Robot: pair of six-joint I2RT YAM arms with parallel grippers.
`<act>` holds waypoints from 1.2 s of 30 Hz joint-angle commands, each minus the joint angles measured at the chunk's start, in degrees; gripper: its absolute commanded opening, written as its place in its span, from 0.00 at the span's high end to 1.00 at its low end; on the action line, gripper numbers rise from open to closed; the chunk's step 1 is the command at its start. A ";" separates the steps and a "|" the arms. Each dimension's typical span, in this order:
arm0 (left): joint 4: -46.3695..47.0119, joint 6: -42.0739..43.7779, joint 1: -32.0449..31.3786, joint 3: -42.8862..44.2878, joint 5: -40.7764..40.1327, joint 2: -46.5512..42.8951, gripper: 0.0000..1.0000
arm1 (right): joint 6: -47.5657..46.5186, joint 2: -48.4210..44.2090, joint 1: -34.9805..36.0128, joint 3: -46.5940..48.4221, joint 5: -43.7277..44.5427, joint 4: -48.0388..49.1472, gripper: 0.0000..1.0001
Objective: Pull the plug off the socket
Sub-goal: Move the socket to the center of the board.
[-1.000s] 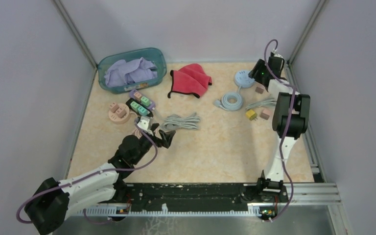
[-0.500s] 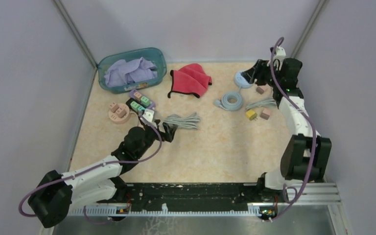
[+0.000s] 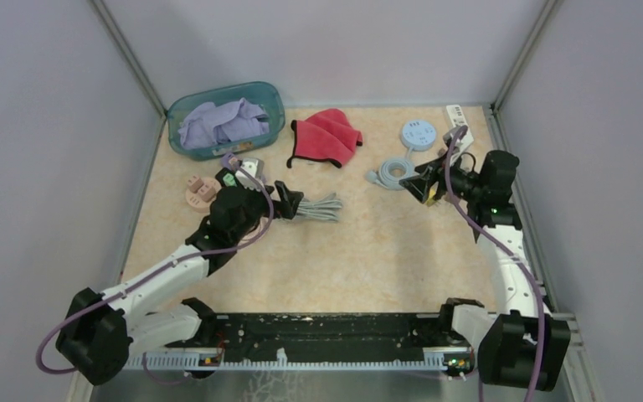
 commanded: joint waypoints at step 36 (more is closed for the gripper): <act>-39.87 -26.05 4.25 24.32 -21.08 23.54 0.12 | -12.71 4.10 -0.49 1.64 -0.95 -4.48 0.36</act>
